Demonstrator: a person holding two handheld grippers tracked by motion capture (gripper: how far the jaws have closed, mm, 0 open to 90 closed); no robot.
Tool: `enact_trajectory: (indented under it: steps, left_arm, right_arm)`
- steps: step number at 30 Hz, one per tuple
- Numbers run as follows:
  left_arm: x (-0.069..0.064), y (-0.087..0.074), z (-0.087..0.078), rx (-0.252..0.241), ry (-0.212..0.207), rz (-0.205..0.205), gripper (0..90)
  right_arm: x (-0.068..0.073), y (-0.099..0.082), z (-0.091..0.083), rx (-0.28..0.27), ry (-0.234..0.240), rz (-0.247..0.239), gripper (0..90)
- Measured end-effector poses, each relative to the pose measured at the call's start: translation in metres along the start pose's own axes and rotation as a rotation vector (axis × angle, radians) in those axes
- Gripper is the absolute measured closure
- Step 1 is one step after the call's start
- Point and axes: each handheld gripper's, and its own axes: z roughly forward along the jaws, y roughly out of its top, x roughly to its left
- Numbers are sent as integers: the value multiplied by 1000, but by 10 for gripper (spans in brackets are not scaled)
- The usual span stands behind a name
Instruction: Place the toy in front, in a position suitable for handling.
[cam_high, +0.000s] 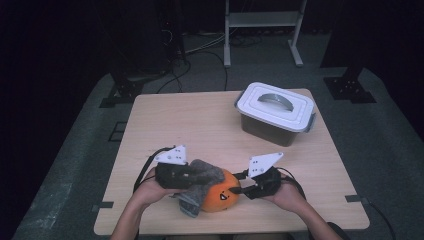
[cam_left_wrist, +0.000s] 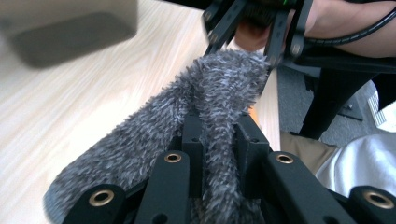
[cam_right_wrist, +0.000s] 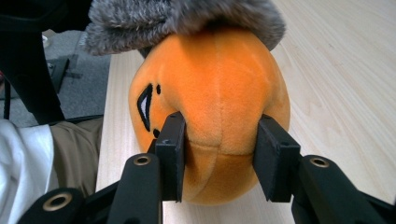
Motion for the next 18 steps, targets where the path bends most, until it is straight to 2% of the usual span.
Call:
enact_trajectory:
  steps: [1, 4, 5, 8, 9, 12, 14, 18]
  left_arm:
    - [-2, 8, 6, 6, -13, 19, 769]
    - [-3, 14, 13, 15, -31, 30, 769]
    - [0, 13, 16, 17, -43, 24, 769]
    - [5, 8, 15, 11, -43, 3, 770]
    - [9, 1, 12, 3, -35, -25, 769]
    - [11, -5, 8, -5, -21, -48, 769]
    - [11, -7, 5, -5, -15, -48, 769]
    - [11, -1, 6, -17, -30, -34, 769]
  right_arm:
    - [2, 1, 1, 3, -6, -16, 571]
    - [3, 1, 0, 9, -6, -25, 571]
    - [1, -2, -1, 12, -2, -21, 571]
    - [-2, -7, -2, 13, 4, -7, 578]
    - [-5, -10, -5, 13, 4, 0, 581]
    - [-6, -10, -8, 2, -2, 7, 581]
    - [-6, -8, -11, -7, -13, 6, 584]
    - [-3, -2, -9, -8, -30, -17, 585]
